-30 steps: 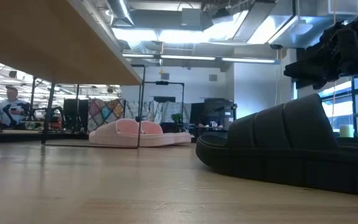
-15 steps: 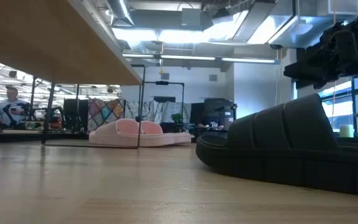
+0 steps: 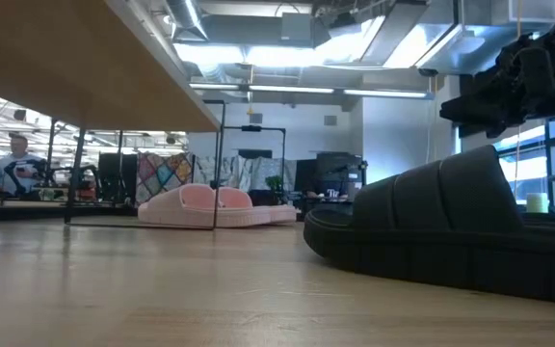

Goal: Pick and place slides into the shelf
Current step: Put the pink slipper on the shelf

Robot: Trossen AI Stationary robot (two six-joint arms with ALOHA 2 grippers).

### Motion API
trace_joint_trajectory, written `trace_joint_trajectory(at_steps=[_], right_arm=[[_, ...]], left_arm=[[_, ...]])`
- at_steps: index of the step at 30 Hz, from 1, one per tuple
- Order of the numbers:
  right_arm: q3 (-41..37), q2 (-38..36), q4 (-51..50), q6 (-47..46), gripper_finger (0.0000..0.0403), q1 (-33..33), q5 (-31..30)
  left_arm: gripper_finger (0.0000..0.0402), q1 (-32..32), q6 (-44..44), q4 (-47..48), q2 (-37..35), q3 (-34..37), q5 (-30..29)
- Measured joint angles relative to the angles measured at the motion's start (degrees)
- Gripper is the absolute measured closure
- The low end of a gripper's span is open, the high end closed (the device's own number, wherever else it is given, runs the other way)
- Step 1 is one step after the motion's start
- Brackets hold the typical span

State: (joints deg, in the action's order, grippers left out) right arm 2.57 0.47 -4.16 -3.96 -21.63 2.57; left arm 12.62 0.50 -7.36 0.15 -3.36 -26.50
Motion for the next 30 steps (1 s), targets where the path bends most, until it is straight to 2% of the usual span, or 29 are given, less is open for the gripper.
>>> trace_joint_trajectory(at_steps=[10,20,25,30], right_arm=[[-0.01,0.00,0.90,1.29,0.0278,0.00,-0.06],[0.00,0.00,21.39,6.22,0.0278,0.00,-0.09],[0.39,1.06,23.17,6.83,0.0278,0.00,-0.37],[1.14,2.19,24.57,9.59,0.0278,-0.02,-3.65]], left_arm=[[0.0185,0.00,0.09,-0.01,0.00,0.00,0.00],[0.0185,0.00,0.13,-1.22,0.01,0.00,-2.70],[0.0185,0.00,0.03,-1.53,0.01,0.00,-4.23],[0.0185,0.00,-0.23,-1.24,0.01,0.00,-3.98]])
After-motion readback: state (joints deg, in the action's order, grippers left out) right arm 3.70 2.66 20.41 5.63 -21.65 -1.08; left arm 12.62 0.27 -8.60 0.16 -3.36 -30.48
